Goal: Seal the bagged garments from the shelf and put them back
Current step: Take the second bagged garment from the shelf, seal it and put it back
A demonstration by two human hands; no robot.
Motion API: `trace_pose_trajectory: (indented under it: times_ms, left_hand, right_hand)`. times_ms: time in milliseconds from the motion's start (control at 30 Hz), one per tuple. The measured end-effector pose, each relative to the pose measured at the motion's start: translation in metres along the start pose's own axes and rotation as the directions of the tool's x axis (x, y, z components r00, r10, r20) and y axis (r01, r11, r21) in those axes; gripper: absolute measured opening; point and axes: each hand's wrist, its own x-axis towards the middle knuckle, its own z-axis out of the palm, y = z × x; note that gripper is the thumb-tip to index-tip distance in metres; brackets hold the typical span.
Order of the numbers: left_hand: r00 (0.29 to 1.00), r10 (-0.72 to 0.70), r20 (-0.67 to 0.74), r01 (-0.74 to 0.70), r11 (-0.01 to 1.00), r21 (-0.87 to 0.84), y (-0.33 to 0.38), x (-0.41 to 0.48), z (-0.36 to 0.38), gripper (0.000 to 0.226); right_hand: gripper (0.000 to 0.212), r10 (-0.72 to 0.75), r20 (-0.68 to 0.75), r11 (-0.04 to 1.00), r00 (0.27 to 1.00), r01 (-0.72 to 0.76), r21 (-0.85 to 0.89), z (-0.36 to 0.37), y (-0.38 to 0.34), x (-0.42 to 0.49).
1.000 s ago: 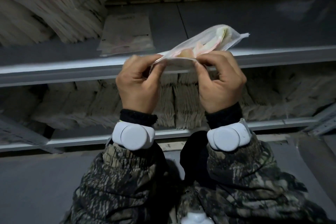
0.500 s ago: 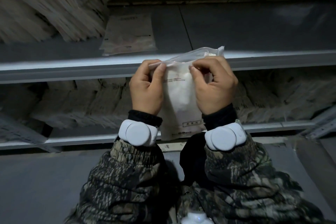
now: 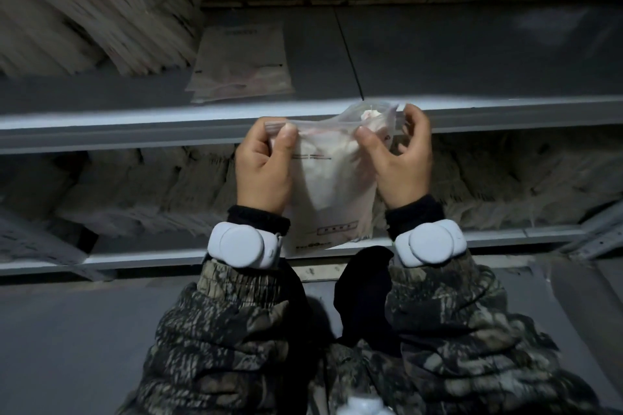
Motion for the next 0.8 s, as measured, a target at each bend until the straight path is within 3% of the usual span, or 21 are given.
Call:
trace_pose_trajectory:
  times_ms: [67, 133, 267, 400, 567, 667, 800]
  left_hand:
    - [1.0, -0.004, -0.007, 0.004, 1.0, -0.008, -0.001, 0.001, -0.001, 0.017]
    - [0.999, -0.021, -0.024, 0.02, 1.0, -0.009, -0.004, 0.002, -0.002, 0.017]
    - [0.99, -0.104, -0.097, 0.107, 0.994, 0.025, -0.014, 0.005, -0.003, 0.02]
    - [0.968, -0.19, -0.163, 0.199, 0.979, 0.037, -0.02, 0.006, -0.004, 0.019]
    - [0.962, -0.191, -0.195, 0.213, 0.972, 0.096, -0.021, 0.007, -0.004, 0.021]
    - [0.957, -0.184, -0.223, 0.216, 0.968, 0.129, -0.022, 0.008, -0.003, 0.023]
    - [0.946, -0.187, -0.264, 0.238, 0.955, 0.177, -0.024, 0.008, -0.003, 0.02]
  right_hand:
    - [0.082, 0.094, 0.033, 0.984, 0.995, -0.098, 0.147, -0.001, 0.008, 0.006]
    - [0.062, 0.143, 0.059, 0.944, 0.988, -0.154, 0.293, -0.001, 0.017, 0.012]
    - [0.028, 0.054, 0.01, 0.974, 0.998, -0.055, 0.219, -0.002, 0.023, 0.014]
    - [0.052, -0.046, -0.005, 0.98, 0.999, 0.046, 0.194, -0.001, 0.021, 0.014]
    - [0.031, -0.006, 0.07, 0.966, 0.998, -0.013, 0.259, -0.003, 0.012, 0.016]
    - [0.059, -0.04, 0.139, 0.966, 0.989, 0.003, 0.26, -0.004, 0.009, 0.014]
    - [0.04, -0.063, 0.099, 0.979, 0.993, 0.042, 0.199, -0.005, 0.011, 0.015]
